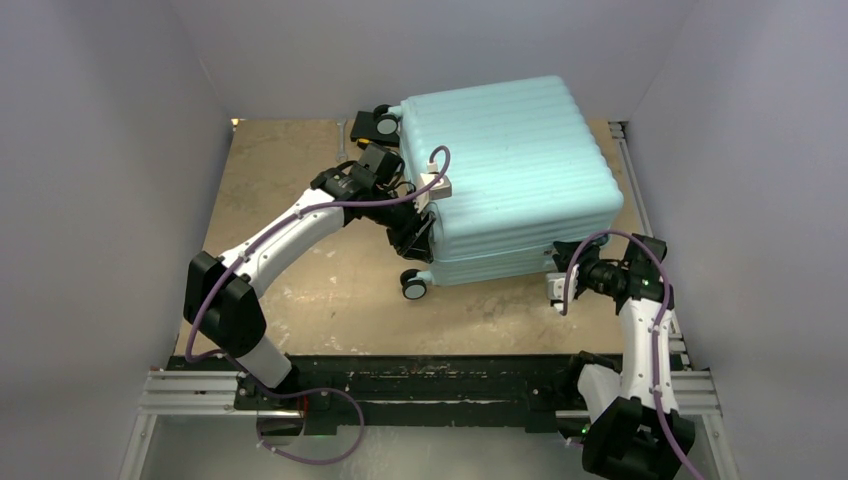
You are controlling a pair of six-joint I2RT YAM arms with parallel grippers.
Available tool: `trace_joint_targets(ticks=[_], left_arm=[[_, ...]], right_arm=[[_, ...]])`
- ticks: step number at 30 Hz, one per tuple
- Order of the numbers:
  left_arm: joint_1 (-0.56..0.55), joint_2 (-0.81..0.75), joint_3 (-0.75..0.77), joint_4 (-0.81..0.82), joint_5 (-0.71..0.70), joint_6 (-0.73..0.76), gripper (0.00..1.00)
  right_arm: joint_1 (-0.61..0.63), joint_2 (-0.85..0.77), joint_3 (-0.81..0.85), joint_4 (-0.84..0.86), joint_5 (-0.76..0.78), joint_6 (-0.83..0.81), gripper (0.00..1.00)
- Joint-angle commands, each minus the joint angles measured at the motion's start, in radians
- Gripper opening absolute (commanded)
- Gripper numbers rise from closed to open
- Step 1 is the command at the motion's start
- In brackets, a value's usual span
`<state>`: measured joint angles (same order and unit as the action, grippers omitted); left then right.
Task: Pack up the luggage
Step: Zip the luggage at the center of the board.
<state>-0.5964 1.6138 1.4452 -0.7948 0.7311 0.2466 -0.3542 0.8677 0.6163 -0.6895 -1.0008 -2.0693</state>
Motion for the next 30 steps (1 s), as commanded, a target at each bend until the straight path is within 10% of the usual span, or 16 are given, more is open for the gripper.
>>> trace_joint_targets(ticks=[1,30], left_arm=[[0.016,-0.060,0.063,0.119,0.091,0.021,0.00],[0.015,-0.047,0.060,0.132,0.100,0.005,0.00]], right_arm=[[0.000,0.001,-0.010,0.023,-0.005,-0.169,0.35],[0.002,0.004,-0.100,0.180,-0.057,-0.139,0.15]])
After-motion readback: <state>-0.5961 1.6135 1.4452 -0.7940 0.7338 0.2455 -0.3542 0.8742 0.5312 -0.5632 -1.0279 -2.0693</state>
